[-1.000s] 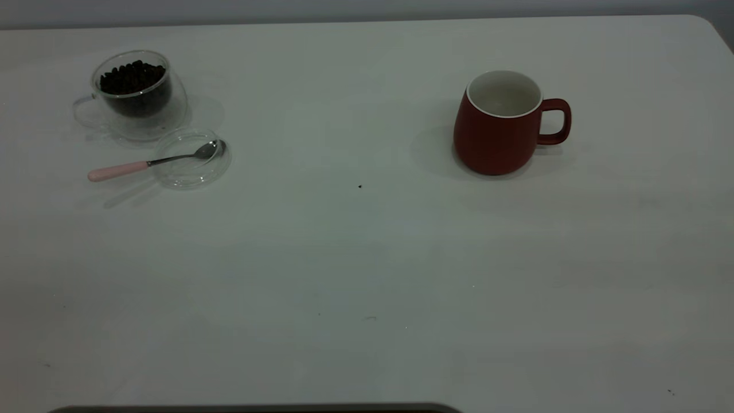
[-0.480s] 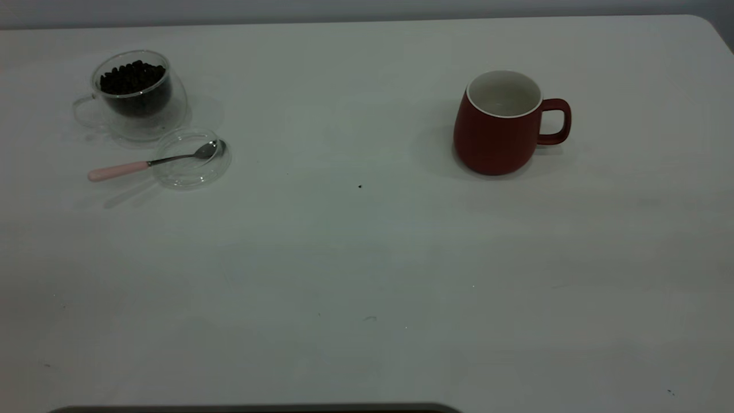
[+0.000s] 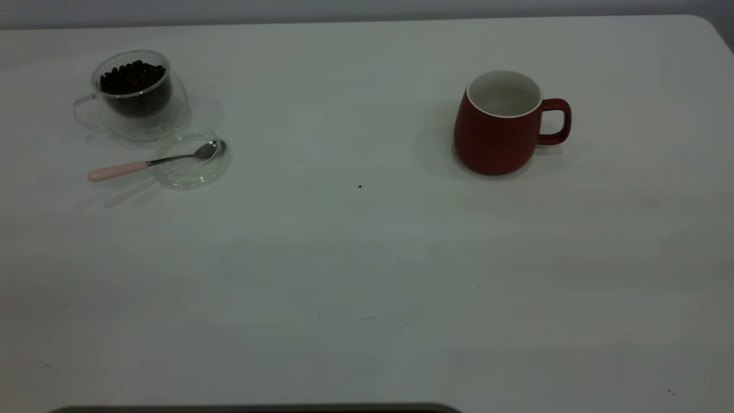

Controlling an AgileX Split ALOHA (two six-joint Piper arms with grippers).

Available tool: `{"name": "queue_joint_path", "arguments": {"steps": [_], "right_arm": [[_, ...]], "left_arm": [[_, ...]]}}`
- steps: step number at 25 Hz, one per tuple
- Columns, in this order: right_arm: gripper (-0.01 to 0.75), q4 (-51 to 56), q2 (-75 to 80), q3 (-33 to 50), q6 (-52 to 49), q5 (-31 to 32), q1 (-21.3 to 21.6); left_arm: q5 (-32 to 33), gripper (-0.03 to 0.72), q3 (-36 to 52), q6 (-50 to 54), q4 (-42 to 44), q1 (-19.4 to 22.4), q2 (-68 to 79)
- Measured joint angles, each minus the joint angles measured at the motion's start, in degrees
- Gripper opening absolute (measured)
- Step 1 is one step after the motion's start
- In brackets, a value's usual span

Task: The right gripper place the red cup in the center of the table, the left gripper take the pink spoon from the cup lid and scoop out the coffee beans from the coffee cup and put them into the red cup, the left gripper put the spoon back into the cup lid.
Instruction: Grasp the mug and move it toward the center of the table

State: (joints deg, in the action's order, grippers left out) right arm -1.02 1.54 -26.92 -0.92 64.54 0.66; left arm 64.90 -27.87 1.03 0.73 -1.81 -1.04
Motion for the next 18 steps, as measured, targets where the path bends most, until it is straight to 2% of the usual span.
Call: {"name": "queue_joint_path", "arguments": {"steps": [5, 8, 13, 18], "right_arm": [[0.586, 1.0, 0.6, -0.7, -0.2, 0.1, 0.0], [0.586, 1.9, 5.9, -4.6, 0.9, 0.1, 0.0], [0.586, 3.5, 27.7, -14.1, 10.2, -0.9, 0.0], [0.586, 3.8, 53.0, -21.1, 19.4, -6.7, 0.0]], "left_arm": [[0.0, 0.588, 0.0, 0.0, 0.0, 0.0, 0.0], [0.0, 0.588, 0.0, 0.0, 0.0, 0.0, 0.0], [0.0, 0.588, 0.0, -0.1, 0.0, 0.0, 0.0], [0.0, 0.588, 0.0, -0.2, 0.0, 0.0, 0.0]]}}
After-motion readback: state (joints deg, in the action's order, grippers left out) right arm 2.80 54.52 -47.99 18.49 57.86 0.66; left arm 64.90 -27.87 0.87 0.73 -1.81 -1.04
